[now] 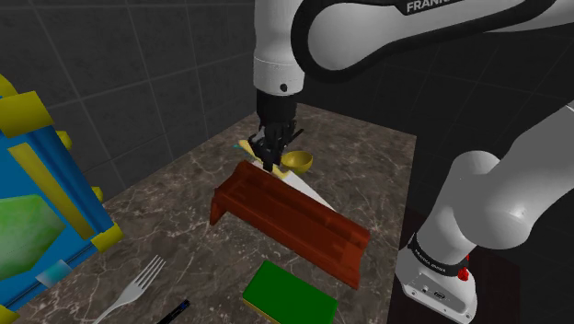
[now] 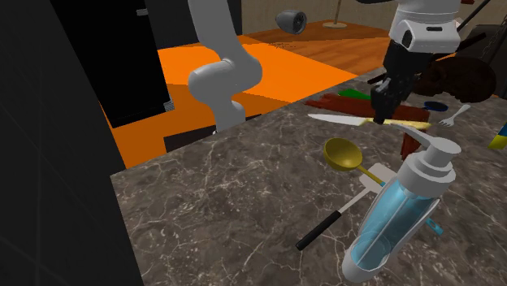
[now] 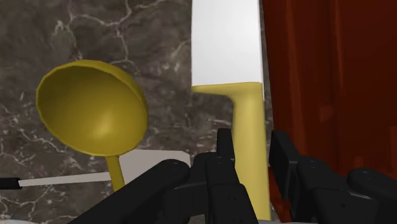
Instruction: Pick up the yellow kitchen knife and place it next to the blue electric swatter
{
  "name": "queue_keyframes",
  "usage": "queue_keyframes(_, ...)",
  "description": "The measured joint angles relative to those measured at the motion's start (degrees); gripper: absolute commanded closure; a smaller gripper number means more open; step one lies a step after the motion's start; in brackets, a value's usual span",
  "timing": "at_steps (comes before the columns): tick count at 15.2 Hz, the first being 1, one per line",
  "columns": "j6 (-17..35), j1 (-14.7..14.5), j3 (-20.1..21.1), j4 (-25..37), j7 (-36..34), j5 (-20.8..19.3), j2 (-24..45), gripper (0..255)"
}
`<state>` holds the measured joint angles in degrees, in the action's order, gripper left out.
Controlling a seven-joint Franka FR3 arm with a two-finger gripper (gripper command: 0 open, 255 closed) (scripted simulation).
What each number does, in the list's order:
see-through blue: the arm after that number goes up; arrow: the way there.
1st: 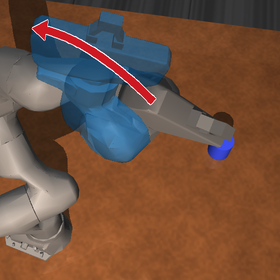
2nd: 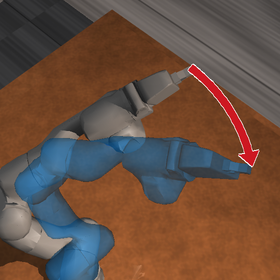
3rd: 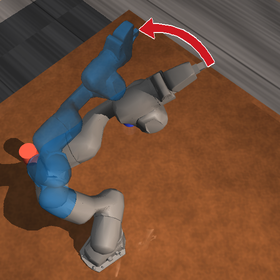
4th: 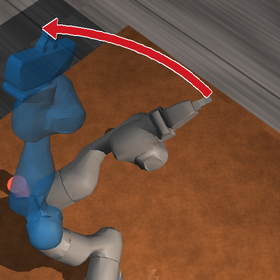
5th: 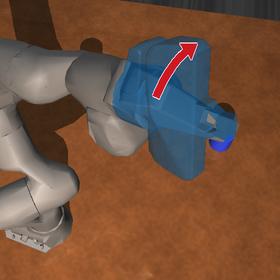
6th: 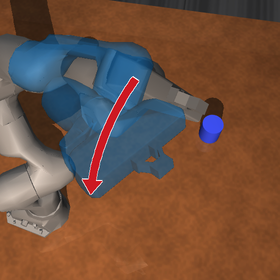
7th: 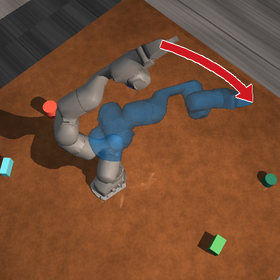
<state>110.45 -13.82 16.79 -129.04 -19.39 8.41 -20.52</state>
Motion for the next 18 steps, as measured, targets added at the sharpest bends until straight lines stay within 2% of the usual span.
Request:
queue_keyframes(6,0.58,-2.20,6.00,6.54,-8.81,-0.73,6.59,255)
queue_keyframes(12,0.18,-4.53,11.62,16.86,-18.66,-4.79,16.72,255)
queue_keyframes(15,1.60,-5.06,12.32,16.81,-20.32,-5.49,17.76,255)
queue_keyframes(16,1.61,-5.04,12.29,16.86,-20.32,-5.51,17.70,0)
queue_keyframes(17,1.60,-5.03,12.27,16.83,-20.32,-5.51,17.69,0)
queue_keyframes(18,4.84,-4.84,11.21,12.24,-17.36,-2.55,13.86,0)
